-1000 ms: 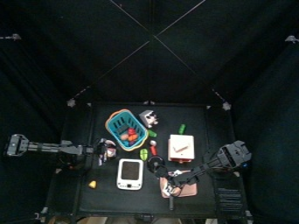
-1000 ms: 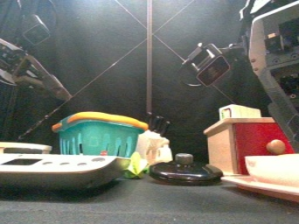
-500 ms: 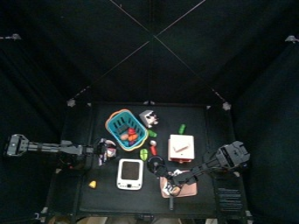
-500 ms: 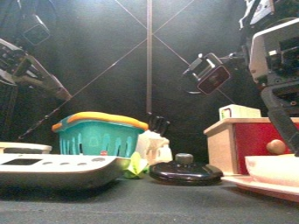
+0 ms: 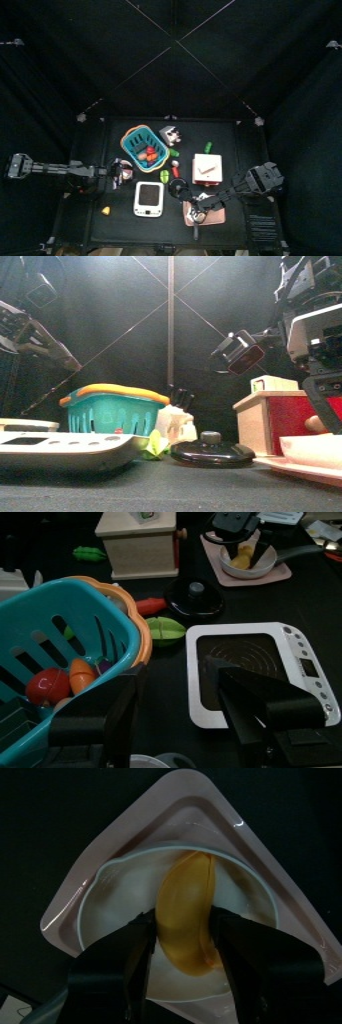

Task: Grab banana

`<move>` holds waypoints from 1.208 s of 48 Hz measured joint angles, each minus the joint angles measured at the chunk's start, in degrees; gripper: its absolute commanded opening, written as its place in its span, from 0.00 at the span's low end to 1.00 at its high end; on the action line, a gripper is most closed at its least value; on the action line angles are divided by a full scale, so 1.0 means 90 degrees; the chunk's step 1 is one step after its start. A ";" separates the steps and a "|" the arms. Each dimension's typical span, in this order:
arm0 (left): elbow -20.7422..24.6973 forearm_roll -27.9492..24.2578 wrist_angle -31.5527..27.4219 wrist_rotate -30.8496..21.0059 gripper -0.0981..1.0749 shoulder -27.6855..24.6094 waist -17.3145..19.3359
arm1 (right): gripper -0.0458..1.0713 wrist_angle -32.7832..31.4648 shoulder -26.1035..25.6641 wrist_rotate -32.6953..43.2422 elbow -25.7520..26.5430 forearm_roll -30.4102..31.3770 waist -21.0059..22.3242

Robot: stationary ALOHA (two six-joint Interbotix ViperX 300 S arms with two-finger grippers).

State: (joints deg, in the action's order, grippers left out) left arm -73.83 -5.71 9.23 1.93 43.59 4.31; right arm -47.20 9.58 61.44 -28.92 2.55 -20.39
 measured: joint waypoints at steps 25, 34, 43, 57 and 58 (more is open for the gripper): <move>0.0000 -0.0010 0.0010 0.0000 0.82 0.0000 0.0000 | 0.59 -0.0166 -0.0068 0.0000 0.0088 0.0068 0.0000; 0.0000 -0.0010 0.0000 0.0000 0.82 0.0010 0.0000 | 0.59 -0.0381 -0.0352 0.0020 0.0244 0.0137 0.0010; 0.0000 0.0000 0.0010 0.0000 0.82 0.0000 -0.0010 | 0.59 -0.0410 -0.0420 0.0020 0.0283 0.0186 0.0029; 0.0000 -0.0010 0.0010 0.0000 0.82 0.0010 -0.0010 | 0.59 -0.0410 -0.0420 0.0010 0.0283 0.0186 0.0029; 0.0000 0.0000 0.0000 0.0000 0.82 0.0010 0.0000 | 0.59 -0.0410 -0.0420 0.0010 0.0283 0.0176 0.0039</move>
State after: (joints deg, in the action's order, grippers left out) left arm -73.83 -5.71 9.23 1.93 43.68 4.31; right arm -50.89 5.80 61.52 -26.37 4.13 -20.04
